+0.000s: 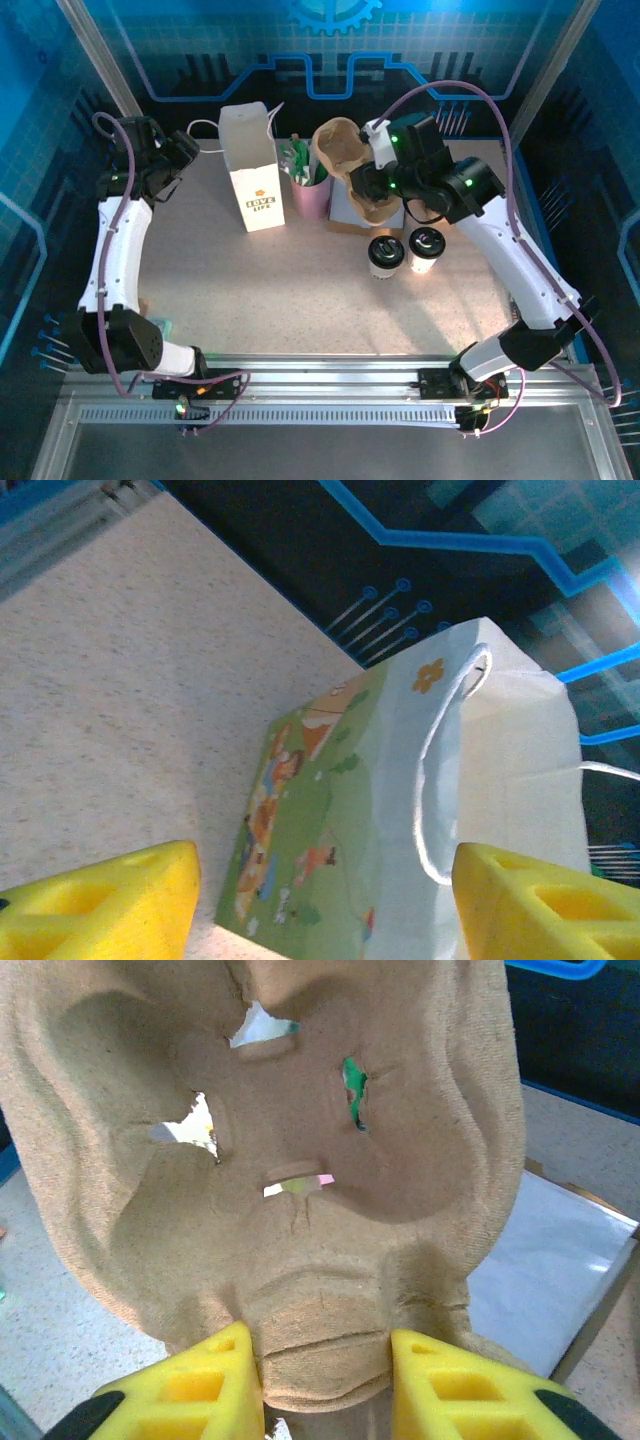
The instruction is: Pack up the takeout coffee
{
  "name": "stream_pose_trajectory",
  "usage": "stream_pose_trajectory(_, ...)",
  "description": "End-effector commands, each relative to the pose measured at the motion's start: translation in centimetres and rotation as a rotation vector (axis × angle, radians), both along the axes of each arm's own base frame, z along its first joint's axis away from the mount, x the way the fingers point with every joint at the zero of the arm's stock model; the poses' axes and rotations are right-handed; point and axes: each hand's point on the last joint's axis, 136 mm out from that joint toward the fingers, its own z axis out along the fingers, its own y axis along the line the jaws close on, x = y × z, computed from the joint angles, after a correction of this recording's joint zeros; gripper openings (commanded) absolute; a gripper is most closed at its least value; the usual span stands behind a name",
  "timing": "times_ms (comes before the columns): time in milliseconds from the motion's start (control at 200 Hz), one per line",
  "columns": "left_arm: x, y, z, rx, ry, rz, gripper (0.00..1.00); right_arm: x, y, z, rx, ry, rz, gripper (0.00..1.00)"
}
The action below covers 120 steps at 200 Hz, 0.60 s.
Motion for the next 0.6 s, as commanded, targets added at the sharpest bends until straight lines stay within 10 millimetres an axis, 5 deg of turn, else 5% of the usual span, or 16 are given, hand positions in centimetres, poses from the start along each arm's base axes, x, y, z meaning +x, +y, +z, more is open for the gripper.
stream_pose_trajectory(0,2.2,-1.0,2.8,-0.083,-0.119,-0.046,0.68,-1.0,0.5,0.7,0.008,-0.032,0.015,0.32)
stream_pose_trajectory(310,5.4,-1.1,0.7,-0.119,-0.099,-0.060,0.48,-2.8,2.8,0.2,-0.028,-0.038,0.088,0.32)
stream_pose_trajectory(495,5.6,-1.4,0.2,-0.133,-0.085,-0.075,0.01,-3.7,3.7,0.0,-0.040,-0.045,0.116,0.32)
stream_pose_trajectory(595,4.2,-2.4,0.8,-0.130,-0.080,-0.091,0.00,-4.0,3.9,0.2,-0.045,-0.052,0.125,0.32)
